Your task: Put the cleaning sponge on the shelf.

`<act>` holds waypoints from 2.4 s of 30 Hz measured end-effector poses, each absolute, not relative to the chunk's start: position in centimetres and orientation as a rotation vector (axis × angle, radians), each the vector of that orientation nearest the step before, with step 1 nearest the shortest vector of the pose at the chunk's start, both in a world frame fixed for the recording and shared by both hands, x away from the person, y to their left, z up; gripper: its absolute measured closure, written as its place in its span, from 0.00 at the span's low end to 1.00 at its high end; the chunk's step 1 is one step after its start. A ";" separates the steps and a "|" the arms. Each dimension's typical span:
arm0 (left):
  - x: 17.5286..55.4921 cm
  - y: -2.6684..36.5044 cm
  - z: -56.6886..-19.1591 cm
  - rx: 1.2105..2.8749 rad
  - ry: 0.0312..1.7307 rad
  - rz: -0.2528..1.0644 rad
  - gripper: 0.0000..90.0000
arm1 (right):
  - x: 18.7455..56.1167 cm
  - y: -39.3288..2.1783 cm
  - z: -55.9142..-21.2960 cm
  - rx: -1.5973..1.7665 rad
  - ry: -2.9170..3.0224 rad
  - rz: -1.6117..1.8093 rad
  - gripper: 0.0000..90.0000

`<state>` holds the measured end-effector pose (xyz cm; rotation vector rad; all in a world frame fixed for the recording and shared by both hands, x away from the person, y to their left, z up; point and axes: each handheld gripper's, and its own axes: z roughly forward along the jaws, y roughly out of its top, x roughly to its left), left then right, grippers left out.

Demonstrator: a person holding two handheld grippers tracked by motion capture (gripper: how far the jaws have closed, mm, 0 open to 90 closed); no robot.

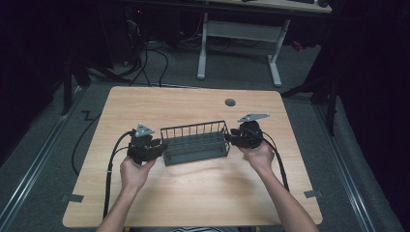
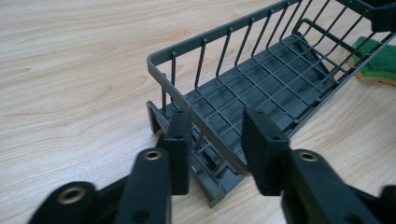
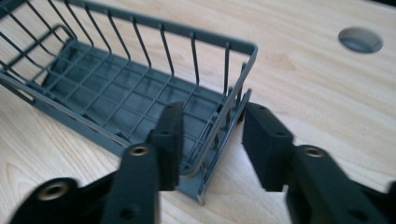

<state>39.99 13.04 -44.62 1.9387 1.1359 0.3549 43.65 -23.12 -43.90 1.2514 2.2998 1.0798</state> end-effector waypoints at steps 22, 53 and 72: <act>37.6 18.6 -46.2 1.770 1.215 0.416 0.41 | 41.0 -28.3 -42.4 1.293 2.148 1.125 0.46; 37.4 20.6 -53.7 1.919 1.388 0.585 0.36 | 41.1 -33.1 -49.4 1.309 2.273 0.918 0.18; 37.4 20.4 -53.7 1.933 1.388 0.603 0.35 | 42.0 -33.1 -51.2 1.304 2.369 0.871 0.19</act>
